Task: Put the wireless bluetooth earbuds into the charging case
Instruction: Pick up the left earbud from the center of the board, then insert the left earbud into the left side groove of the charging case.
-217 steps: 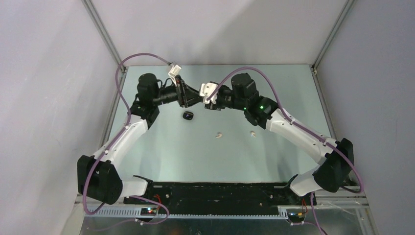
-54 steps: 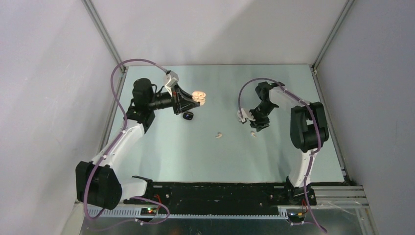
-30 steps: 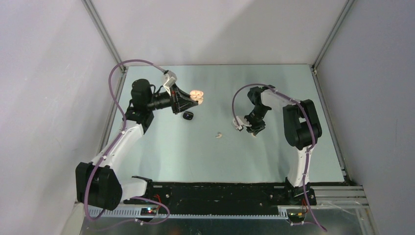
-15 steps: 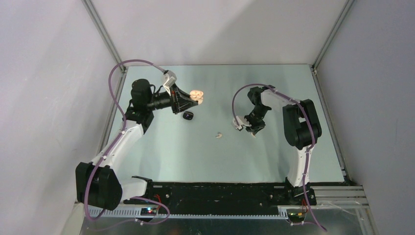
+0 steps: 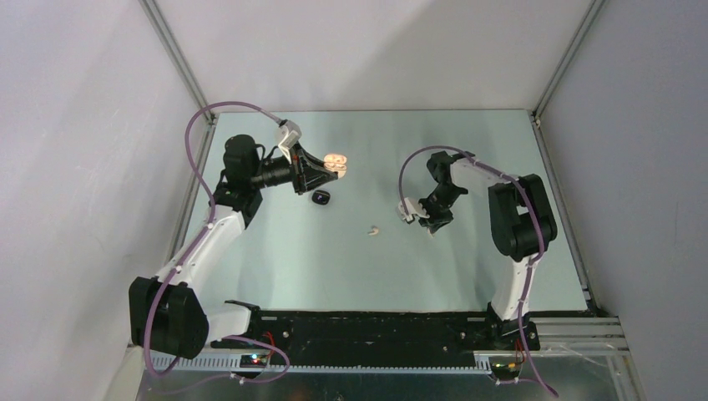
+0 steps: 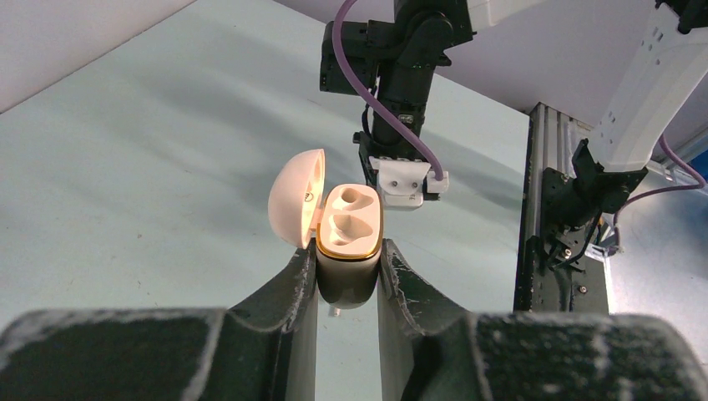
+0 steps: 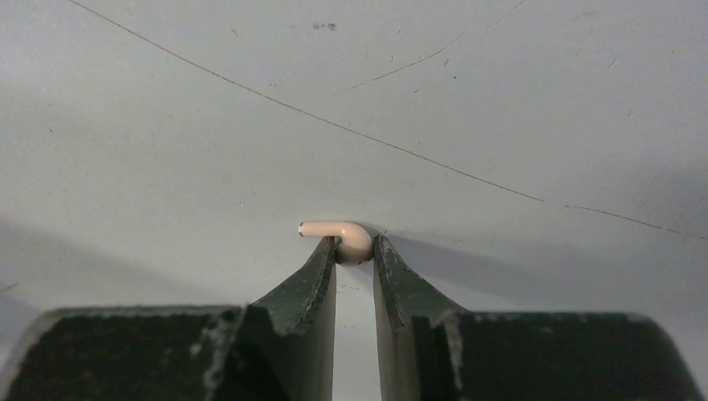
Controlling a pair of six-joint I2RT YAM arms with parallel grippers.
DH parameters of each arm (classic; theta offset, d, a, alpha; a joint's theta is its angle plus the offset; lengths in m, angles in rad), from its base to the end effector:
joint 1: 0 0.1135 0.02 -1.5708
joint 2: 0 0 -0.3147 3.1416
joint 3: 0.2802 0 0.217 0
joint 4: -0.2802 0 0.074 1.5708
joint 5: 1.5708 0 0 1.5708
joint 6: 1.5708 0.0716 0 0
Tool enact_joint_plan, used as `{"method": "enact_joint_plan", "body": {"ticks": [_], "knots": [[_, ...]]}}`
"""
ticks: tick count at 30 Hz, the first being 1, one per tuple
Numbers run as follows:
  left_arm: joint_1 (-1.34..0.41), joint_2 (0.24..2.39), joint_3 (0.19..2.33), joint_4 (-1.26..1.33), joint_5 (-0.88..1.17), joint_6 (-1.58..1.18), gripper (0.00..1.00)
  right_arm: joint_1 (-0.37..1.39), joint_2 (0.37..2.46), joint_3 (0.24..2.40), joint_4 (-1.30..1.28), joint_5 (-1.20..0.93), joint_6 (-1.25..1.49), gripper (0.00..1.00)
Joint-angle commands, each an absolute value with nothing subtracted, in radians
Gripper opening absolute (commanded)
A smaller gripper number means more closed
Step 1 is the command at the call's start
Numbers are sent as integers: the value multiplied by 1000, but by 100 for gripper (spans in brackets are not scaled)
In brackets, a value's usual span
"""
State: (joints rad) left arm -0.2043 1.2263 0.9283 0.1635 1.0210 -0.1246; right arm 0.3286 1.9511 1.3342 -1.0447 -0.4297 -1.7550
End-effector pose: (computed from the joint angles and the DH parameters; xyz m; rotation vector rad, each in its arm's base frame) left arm 0.2237 -0.1087 0.3909 0.8380 1.5525 -1.1022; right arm 0.3018 0.1344 0.1955 -2.4680 1.4758 0.5600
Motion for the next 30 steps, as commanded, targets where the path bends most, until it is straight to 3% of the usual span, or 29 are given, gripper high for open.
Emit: {"method": "enact_joint_plan", "body": {"ticks": [1,6,9,18,25,30], "knots": [[-199,1214,922,196,1013,-135,0,323,1935,1292,-1006,-467,-1697,18],[-201,1211,919,196,986,-134,0,308,1829,1289,-959,-504,-1587,11],[-214,1198,913,210,879,-124,0,334,1705,1286,-831,-494,-1433,0],[-307,1281,902,540,744,-257,0,547,1324,1283,-396,-187,-1001,0],[-384,1358,911,723,696,-239,0,750,1199,1220,-73,35,-1030,0],[-431,1373,885,796,660,-208,0,843,1215,1209,-22,118,-1125,0]]}}
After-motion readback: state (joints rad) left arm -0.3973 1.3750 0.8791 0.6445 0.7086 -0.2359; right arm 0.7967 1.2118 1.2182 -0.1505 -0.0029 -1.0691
